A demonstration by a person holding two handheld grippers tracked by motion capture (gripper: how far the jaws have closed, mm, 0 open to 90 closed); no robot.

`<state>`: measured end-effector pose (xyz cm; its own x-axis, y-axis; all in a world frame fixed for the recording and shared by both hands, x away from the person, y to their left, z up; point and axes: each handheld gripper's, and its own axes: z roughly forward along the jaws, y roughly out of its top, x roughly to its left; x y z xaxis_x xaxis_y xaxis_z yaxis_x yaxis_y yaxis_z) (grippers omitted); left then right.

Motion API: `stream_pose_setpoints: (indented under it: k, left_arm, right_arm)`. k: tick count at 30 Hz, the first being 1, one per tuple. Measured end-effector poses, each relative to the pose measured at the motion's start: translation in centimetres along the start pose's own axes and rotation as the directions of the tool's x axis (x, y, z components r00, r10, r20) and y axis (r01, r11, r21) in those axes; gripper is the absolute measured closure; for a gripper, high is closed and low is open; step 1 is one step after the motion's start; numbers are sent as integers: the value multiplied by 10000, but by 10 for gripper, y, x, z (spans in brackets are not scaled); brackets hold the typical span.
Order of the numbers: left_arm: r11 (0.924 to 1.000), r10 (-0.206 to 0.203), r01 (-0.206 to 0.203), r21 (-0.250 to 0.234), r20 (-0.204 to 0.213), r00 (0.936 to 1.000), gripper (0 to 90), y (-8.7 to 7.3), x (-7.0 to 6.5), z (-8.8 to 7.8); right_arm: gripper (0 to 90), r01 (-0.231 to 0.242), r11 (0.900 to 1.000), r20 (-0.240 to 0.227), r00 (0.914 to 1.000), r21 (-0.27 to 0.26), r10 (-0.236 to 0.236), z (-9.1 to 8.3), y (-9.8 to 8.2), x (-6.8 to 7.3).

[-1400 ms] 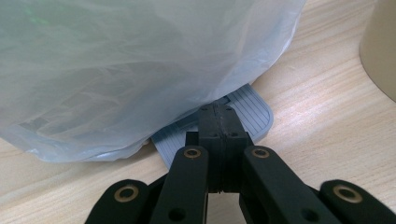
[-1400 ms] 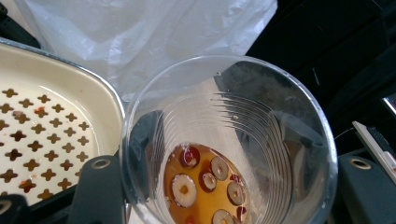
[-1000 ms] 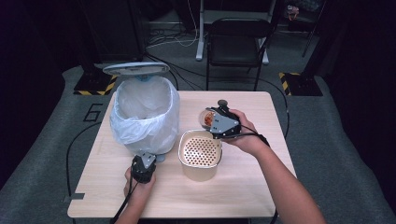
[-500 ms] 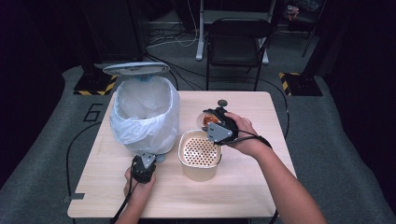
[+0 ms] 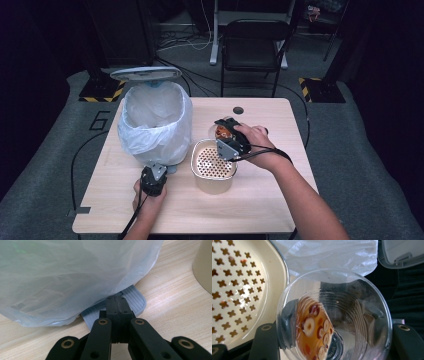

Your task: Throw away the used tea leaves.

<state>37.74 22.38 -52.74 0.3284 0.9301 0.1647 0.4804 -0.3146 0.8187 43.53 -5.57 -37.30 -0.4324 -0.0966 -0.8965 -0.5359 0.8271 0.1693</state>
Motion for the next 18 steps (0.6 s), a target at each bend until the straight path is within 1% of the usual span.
stream_pose_setpoints:
  k: [2,3,5,6,7,8,9,10,11,12,13,14,15,16,17,18]
  left_arm:
    - [10000,11,-11,1,0,10000,900,0,0,0]
    - [10000,11,-11,1,0,10000,900,0,0,0]
    - [10000,12,-12,3,-2,10000,900,0,0,0]
    - [10000,11,-11,4,4,10000,900,0,0,0]
    - [10000,11,-11,4,4,10000,900,0,0,0]
    - [10000,10,-10,3,1,10000,900,0,0,0]
    - [10000,10,-10,3,1,10000,900,0,0,0]
    - [10000,12,-12,6,-1,10000,900,0,0,0]
    - [10000,11,-11,7,7,10000,900,0,0,0]
    - [10000,-2,2,-38,-6,10000,900,0,0,0]
    - [10000,12,-13,64,48,10000,900,0,0,0]
    - [10000,12,-13,64,48,10000,900,0,0,0]
    - [10000,22,-22,71,52,10000,900,0,0,-1]
    - [10000,8,-8,44,53,10000,900,0,0,0]
    - [10000,-5,5,35,51,10000,900,0,0,0]
    - [10000,11,-11,68,57,10000,900,0,0,-1]
  right_arm:
    - [376,400,9992,85,9992,69,-400,0,2,2]
    - [376,400,9992,85,9992,69,-400,0,2,2]
    - [377,799,9966,203,9966,193,-803,0,4,4]
    - [377,1314,9906,320,9907,373,-1326,1,6,7]
    - [377,1314,9906,320,9907,373,-1326,1,6,7]
    - [377,1630,9855,367,9856,465,-1648,3,8,10]
    - [377,1630,9855,367,9856,465,-1648,3,8,10]
    - [378,2081,9760,392,9767,644,-2108,4,9,13]
    - [378,2081,9760,392,9767,644,-2108,4,9,13]
    - [378,2281,9709,461,9717,725,-2317,5,10,15]
    - [379,2792,9561,501,9574,888,-2843,6,11,17]
    - [379,2992,9496,454,9515,937,-3042,6,12,19]
    - [379,2992,9496,454,9515,937,-3042,6,12,19]
    - [380,3553,9274,513,9304,1168,-3629,7,13,22]
    - [380,3553,9274,513,9304,1168,-3629,7,13,22]
    - [381,4014,9055,517,9101,1373,-4113,7,15,24]
